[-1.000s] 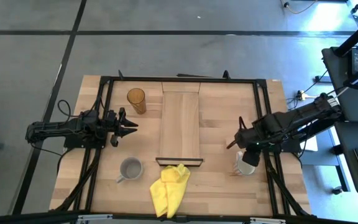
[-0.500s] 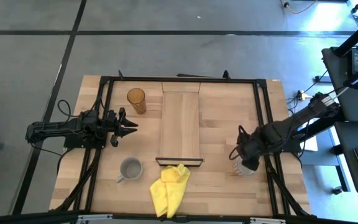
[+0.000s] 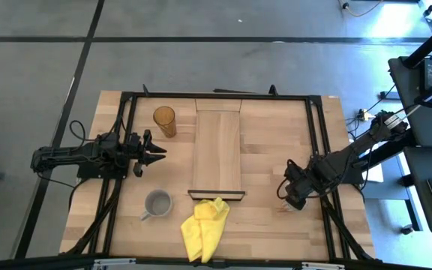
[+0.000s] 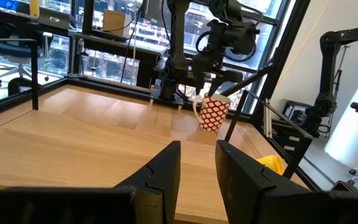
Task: Stack small to large cups/mugs on shelf
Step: Put the red patterned mug on the shelf
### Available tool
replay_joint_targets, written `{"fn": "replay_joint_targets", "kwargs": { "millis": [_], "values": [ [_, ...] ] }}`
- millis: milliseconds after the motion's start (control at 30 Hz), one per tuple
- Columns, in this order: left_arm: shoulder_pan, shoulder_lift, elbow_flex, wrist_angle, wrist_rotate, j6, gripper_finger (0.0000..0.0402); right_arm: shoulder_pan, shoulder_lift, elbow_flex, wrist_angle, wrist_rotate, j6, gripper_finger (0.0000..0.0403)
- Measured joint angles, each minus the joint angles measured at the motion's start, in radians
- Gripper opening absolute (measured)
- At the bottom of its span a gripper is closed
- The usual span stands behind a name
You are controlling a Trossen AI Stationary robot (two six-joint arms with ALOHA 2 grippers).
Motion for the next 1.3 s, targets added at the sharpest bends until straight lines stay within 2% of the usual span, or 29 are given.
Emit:
{"fn": "replay_joint_targets", "kwargs": {
  "millis": [233,333,433,733,1033,1300],
  "values": [
    [0.000,0.000,0.000,0.000,0.000,0.000,0.0096,0.003,0.000,-0.043,0.046,-0.015,0.003,0.0187],
    [0.000,0.000,0.000,0.000,0.000,0.000,0.0096,0.003,0.000,-0.052,0.044,-0.015,-0.003,0.0175],
    [0.000,0.000,0.000,0.000,0.000,0.000,0.0096,0.003,0.000,-0.063,0.043,-0.015,-0.004,0.0145],
    [0.000,0.000,0.000,0.000,0.000,0.000,0.0096,0.003,-0.001,-0.072,0.043,-0.007,-0.006,0.0023],
    [0.000,0.000,0.000,0.000,0.000,0.000,0.0096,-0.047,0.001,-0.018,0.052,0.053,-0.041,0.0032],
    [0.000,0.000,0.000,0.000,0.000,0.000,0.0096,-0.219,0.000,0.087,-0.001,0.074,-0.109,0.0024]
  ]
}}
